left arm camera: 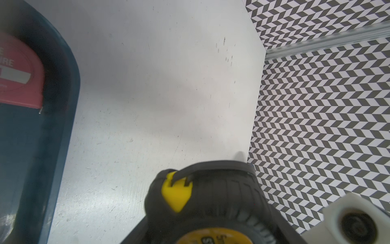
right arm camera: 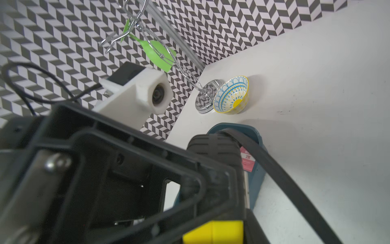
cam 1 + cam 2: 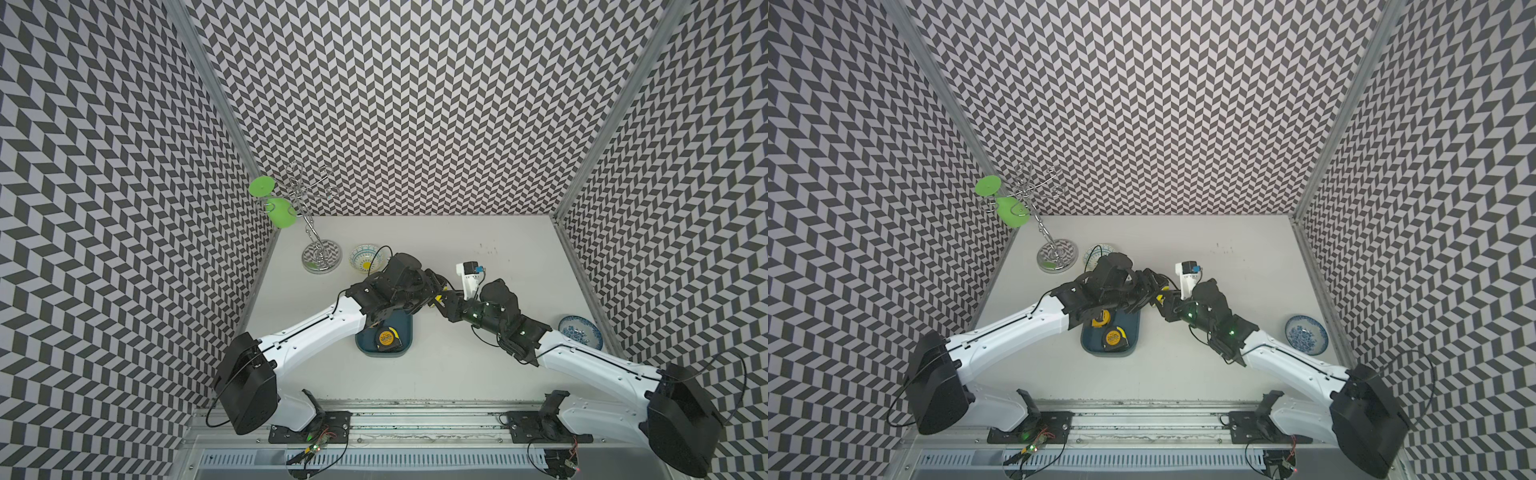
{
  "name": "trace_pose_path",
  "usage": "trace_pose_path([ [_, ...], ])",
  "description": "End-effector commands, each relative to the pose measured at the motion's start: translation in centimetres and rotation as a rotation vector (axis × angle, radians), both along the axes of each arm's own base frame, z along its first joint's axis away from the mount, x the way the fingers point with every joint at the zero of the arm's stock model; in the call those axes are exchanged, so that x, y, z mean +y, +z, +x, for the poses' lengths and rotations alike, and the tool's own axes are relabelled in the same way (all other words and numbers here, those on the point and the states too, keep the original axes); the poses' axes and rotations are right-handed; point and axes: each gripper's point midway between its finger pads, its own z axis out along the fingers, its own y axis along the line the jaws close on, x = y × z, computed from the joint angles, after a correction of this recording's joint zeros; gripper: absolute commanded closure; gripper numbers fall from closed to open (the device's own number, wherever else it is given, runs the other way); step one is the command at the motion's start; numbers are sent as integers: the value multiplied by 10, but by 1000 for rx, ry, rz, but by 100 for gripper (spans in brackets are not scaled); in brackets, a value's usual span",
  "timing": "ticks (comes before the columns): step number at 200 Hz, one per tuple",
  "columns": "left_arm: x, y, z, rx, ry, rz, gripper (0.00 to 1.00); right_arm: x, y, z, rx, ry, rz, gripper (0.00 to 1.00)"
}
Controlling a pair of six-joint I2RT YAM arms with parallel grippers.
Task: Take the tape measure out of the storage box
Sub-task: Place the tape measure at the center of the board.
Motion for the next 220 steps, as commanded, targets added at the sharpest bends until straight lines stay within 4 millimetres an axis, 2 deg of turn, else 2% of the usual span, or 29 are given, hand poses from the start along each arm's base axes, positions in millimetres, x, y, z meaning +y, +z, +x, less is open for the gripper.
trace_pose_path([
  [1, -16, 34, -1, -58, -39, -91, 100, -1, 20, 6, -71, -29, 27, 85],
  [5, -16, 35, -1, -63, -41, -92, 92, -2, 20, 6, -70, -30, 26, 86],
  [23, -12, 36, 3, -86, -33, -77, 44, -5, 19, 6, -71, -45, 20, 87],
  [39, -6, 36, 8, -113, -26, -40, 9, -11, 17, 9, -65, -81, 7, 87],
  [45, -3, 36, 10, -124, -23, -16, 1, -13, 17, 11, -67, -95, 4, 87],
  [71, 18, 30, 19, -165, -8, 105, 0, -25, 18, 18, -82, -128, -3, 87],
  [92, 39, 19, 25, -174, 6, 182, 0, -39, 11, 30, -53, -147, 1, 87],
  [146, 83, -9, 23, -165, 3, 391, 0, -82, -35, 64, 112, -195, 16, 87],
  [182, 92, -28, 16, -124, -20, 448, 0, -107, -69, 83, 215, -233, 35, 87],
  [220, 98, -36, 12, -108, -15, 470, 0, -126, -97, 92, 297, -254, 63, 87],
])
